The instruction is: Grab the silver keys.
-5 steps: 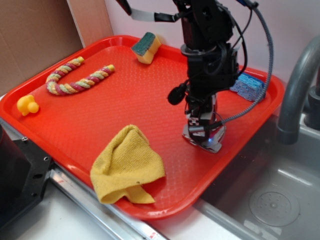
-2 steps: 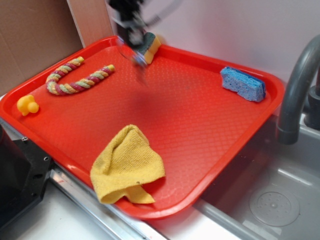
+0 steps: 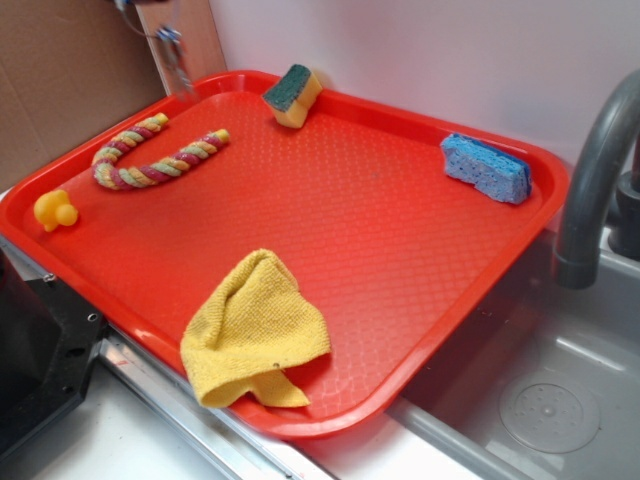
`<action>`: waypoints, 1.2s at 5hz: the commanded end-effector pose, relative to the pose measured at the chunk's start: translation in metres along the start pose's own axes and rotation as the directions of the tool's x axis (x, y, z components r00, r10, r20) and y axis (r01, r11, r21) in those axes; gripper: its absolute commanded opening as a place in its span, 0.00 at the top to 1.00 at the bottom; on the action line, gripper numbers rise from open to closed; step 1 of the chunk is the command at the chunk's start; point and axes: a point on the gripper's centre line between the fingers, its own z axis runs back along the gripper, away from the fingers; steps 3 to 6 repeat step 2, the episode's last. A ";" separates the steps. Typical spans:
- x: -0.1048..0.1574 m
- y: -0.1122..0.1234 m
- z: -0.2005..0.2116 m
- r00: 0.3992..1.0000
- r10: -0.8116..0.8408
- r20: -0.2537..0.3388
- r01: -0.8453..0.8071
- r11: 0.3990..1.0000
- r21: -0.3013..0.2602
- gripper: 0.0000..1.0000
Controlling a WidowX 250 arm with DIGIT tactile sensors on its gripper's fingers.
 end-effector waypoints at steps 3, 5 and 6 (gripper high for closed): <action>-0.022 -0.058 0.025 0.965 0.225 0.137 -0.240 0.965 0.107 1.00; -0.022 -0.058 0.025 0.965 0.225 0.137 -0.240 0.965 0.107 1.00; -0.022 -0.058 0.025 0.965 0.225 0.137 -0.240 0.965 0.107 1.00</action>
